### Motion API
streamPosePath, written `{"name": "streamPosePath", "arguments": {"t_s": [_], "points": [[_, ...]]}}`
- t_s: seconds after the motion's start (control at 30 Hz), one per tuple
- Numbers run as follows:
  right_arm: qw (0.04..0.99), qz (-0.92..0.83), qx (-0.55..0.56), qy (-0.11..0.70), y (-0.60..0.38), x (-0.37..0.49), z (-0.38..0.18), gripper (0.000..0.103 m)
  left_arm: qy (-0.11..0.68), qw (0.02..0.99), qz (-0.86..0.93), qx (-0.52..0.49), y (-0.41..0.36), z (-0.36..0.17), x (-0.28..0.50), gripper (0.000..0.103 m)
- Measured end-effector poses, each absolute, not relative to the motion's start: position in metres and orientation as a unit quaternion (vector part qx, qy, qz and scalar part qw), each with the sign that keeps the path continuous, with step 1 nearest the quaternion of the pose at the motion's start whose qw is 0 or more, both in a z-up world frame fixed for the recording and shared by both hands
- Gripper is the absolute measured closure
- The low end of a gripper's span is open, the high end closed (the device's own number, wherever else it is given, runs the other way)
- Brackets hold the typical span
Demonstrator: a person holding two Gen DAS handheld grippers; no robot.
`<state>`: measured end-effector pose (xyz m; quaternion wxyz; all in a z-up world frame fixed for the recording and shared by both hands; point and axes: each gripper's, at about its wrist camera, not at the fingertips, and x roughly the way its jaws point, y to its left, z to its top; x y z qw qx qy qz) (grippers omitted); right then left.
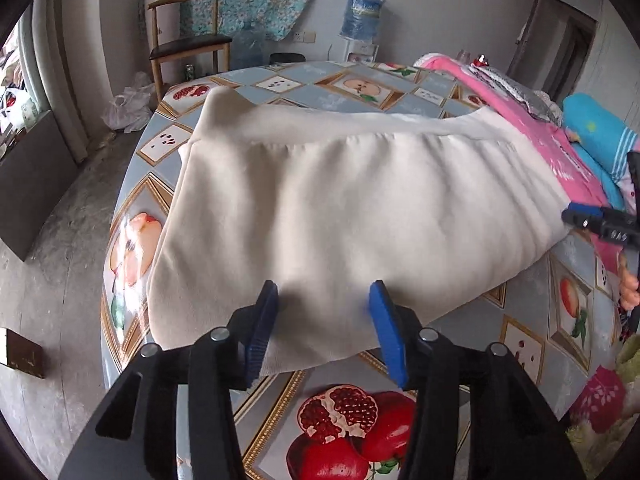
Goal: Fold large clothes
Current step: 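Fold the lifted jacket section over the folded bundle with both tools, then open both tools and press the folded bundle's edge flat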
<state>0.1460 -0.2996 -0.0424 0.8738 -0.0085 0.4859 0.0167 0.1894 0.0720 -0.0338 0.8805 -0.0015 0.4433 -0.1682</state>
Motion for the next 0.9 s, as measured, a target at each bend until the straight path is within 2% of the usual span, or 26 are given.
{"name": "streamPosePath", "arguments": {"t_s": [0.13, 0.2, 0.27, 0.4, 0.57, 0.8, 0.9], "points": [[0.886, 0.017, -0.001, 0.462, -0.303, 0.138, -0.01, 0.044, 0.434, 0.886, -0.164, -0.015, 0.082, -0.011, 0.183, 0.056], [0.898, 0.023, 0.005, 0.439, -0.302, 0.14, 0.011, 0.04, 0.419, 0.892, -0.168, -0.016, 0.08, 0.003, 0.183, 0.056], [0.905, 0.036, 0.005, 0.424, -0.295, 0.15, 0.019, 0.032, 0.415, 0.893, -0.175, -0.016, 0.07, 0.011, 0.193, 0.056], [0.896, 0.065, -0.007, 0.44, -0.268, 0.173, -0.001, 0.031, 0.422, 0.886, -0.192, -0.02, 0.034, 0.006, 0.217, 0.056], [0.87, 0.051, -0.055, 0.488, -0.251, 0.175, -0.055, 0.031, 0.457, 0.873, -0.171, 0.021, 0.003, -0.036, 0.227, 0.056], [0.893, 0.061, -0.033, 0.445, -0.251, 0.185, -0.014, 0.031, 0.42, 0.889, -0.178, 0.042, -0.007, -0.009, 0.228, 0.056], [0.895, 0.068, -0.024, 0.44, -0.245, 0.196, -0.014, 0.029, 0.424, 0.887, -0.178, 0.029, -0.017, -0.01, 0.241, 0.056]]}}
